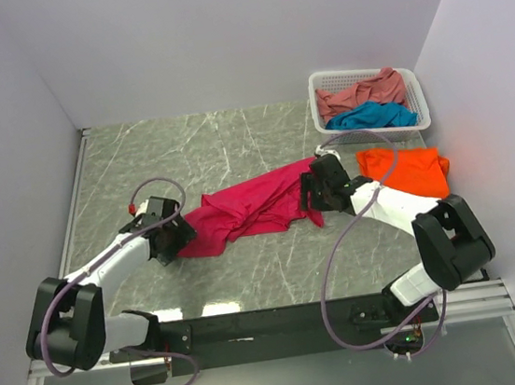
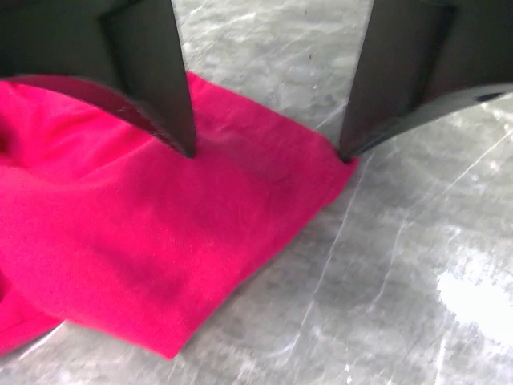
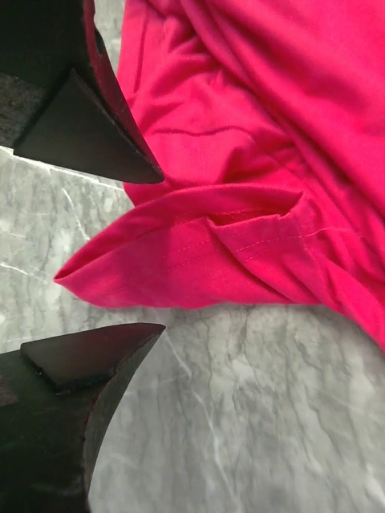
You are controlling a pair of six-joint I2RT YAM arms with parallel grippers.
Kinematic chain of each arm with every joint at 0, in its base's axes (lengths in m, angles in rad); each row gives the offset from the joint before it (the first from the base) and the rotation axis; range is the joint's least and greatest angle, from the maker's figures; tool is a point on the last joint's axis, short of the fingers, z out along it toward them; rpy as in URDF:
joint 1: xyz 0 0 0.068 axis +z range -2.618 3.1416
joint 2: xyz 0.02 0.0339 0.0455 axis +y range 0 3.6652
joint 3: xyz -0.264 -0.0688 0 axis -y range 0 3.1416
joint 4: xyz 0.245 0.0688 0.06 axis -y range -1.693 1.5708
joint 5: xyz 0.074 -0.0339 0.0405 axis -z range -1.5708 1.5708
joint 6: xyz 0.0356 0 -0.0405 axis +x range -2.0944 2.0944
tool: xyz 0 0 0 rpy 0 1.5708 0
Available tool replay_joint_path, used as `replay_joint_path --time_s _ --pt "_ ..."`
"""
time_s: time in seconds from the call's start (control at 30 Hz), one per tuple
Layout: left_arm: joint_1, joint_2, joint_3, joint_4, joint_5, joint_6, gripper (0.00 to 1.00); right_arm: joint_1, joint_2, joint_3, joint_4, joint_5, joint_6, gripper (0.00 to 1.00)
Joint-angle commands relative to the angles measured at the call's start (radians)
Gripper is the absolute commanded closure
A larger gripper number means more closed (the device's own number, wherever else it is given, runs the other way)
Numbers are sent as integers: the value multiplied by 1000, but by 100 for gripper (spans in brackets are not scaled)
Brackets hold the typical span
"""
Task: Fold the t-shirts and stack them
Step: Flatten the tshirt out
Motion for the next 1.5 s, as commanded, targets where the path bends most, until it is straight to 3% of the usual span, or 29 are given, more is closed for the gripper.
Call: replay_joint_path --time_s 0.0,0.03,0.1,0.17,0.2,0.3,0.33,0.4,0.6,0.73,0.93,1.03,1.2,1.3,1.37,1.47 --pt "-3 57 -29 42 13 -17 26 5 40 18 47 -29 16 24" --pt "-3 79 -29 51 11 -16 30 5 63 24 48 -35 16 29" --pt "-3 99 -26 74 24 -8 59 6 86 35 41 -43 16 35" --pt "-3 113 -20 91 22 -2 99 8 117 45 39 -37 18 42" --pt "-3 114 -17 99 7 3 99 8 126 47 45 -35 16 43" --pt "-3 90 6 102 -28 16 99 8 165 55 33 -21 19 60" --pt "-3 64 15 97 -35 21 99 8 175 70 22 -24 15 83" --pt "-3 21 43 82 -42 35 99 12 168 85 -14 -34 5 100" --pt "-5 -278 90 100 17 53 99 83 -44 128 -125 47 -25 100" --pt "-5 -517 156 88 11 52 99 103 -282 159 -175 69 -48 100" --pt "-5 -657 334 83 -81 46 99 106 -617 203 -163 64 -73 100" --pt "-5 -651 441 73 -186 42 99 104 -712 265 -163 107 -93 100" --pt "-5 -602 572 102 -350 70 99 100 -728 364 -162 173 -134 100" --pt "-3 -494 665 105 -423 116 99 68 -633 471 -165 166 -169 100" --pt "0 -368 722 120 -411 173 99 15 -526 522 -156 99 -182 100" --pt "49 -161 922 106 -334 225 99 -79 -363 637 -114 -51 -193 100"
